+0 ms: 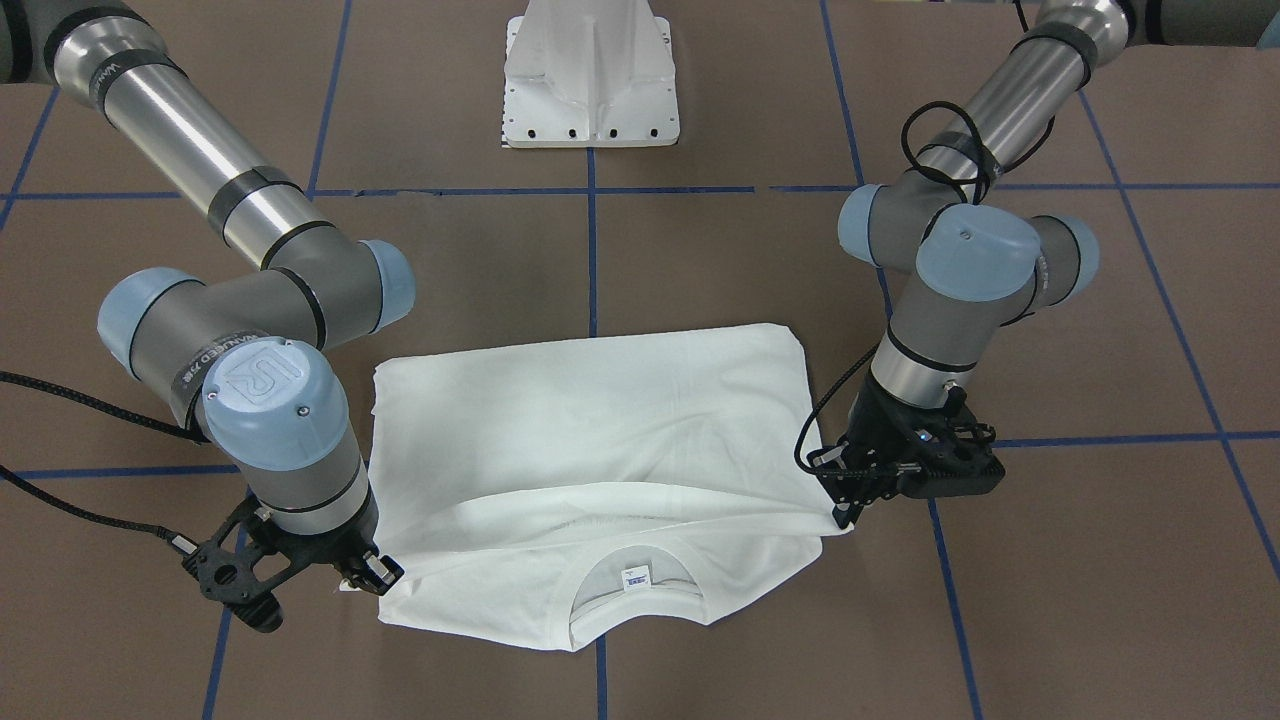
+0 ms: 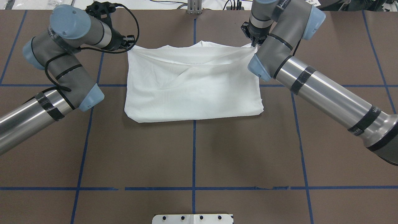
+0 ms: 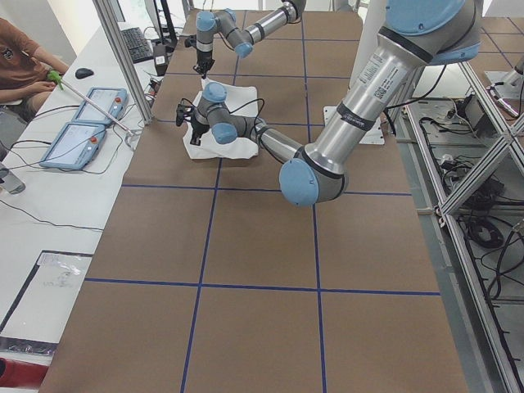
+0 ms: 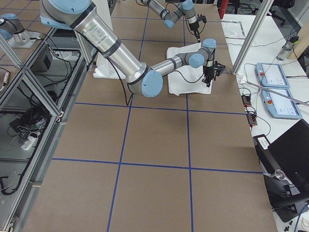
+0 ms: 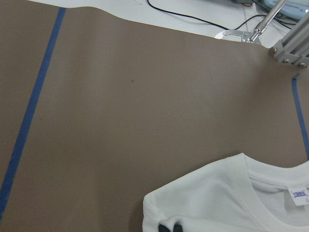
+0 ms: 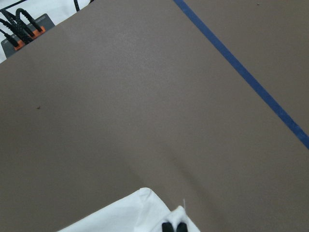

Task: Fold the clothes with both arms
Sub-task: 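Release the hem and draw both grippers back from the folded shirt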

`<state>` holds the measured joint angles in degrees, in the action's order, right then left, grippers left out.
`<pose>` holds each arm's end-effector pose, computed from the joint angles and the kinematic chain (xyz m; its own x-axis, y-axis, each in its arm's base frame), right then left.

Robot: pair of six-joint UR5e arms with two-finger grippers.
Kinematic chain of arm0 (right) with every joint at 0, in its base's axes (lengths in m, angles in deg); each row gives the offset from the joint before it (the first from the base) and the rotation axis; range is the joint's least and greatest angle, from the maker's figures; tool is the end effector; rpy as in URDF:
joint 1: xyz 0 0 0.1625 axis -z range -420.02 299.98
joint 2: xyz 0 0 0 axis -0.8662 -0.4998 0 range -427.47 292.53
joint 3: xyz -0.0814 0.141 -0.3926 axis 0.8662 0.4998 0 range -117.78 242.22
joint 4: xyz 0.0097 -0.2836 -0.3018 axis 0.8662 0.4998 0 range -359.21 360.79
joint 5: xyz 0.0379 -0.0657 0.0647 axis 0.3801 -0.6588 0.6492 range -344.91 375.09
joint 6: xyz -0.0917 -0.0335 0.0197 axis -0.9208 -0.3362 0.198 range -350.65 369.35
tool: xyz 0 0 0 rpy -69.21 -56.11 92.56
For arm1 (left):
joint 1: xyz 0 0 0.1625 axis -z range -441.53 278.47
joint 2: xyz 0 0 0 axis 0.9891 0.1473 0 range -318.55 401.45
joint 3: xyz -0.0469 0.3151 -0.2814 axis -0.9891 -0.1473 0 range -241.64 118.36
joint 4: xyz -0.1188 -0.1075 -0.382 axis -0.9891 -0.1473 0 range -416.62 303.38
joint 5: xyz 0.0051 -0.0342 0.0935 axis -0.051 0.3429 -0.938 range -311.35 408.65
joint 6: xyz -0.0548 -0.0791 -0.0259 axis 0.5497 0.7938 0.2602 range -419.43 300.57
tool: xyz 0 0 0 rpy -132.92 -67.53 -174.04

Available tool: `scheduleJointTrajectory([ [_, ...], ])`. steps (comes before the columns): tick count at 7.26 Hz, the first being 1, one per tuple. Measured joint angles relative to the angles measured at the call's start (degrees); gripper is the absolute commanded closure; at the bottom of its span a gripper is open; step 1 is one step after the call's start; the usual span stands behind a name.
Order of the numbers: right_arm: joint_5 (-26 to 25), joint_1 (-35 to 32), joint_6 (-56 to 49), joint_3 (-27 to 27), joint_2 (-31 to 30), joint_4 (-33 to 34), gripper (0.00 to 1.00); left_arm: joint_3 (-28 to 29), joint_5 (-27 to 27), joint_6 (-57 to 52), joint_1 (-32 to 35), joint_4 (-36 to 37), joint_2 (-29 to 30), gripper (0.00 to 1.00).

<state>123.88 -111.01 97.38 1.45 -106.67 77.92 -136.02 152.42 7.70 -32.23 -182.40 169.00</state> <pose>-0.4435 -0.7085 0.3083 0.5400 0.6151 0.5744 -0.6027 0.7590 -0.2462 0.4112 -0.6460 0.3204 0.5561 -0.0678 -0.8283 0.4221 0.8816 0.2112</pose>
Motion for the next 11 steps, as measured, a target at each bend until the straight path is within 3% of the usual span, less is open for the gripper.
scheduleJointTrajectory([
  [1,0.0,0.1,0.0,0.5,0.1,-0.8,0.51,1.3,-0.6,0.0,0.0,-1.1,0.3,0.64],
  [2,-0.1,0.1,0.1,0.8,0.1,-1.1,0.15,2.0,-0.7,0.0,0.1,-2.1,0.3,0.31],
  [3,-0.2,0.1,0.2,0.7,0.0,-1.2,0.01,2.2,-0.7,0.0,0.2,-3.4,0.2,0.00],
  [4,-0.2,0.0,0.7,-0.5,-0.3,-1.2,0.00,2.1,-0.3,0.0,0.4,-4.2,0.1,0.00],
  [5,0.0,-0.1,1.9,-5.0,-2.5,-1.1,0.00,1.3,1.1,0.2,0.8,-4.6,-0.1,0.00],
  [7,1.0,2.0,8.0,-21.8,-13.9,-1.1,0.00,-5.2,4.4,0.2,1.2,-4.8,-4.1,0.00],
  [9,-3.3,9.5,17.3,-32.9,-23.3,-1.3,0.02,-9.9,5.0,0.2,1.4,-4.4,-7.4,0.00],
  [11,-8.3,14.9,22.4,-35.4,-26.3,-1.4,0.27,-10.7,4.9,-0.1,1.4,-4.2,-8.4,0.00],
])
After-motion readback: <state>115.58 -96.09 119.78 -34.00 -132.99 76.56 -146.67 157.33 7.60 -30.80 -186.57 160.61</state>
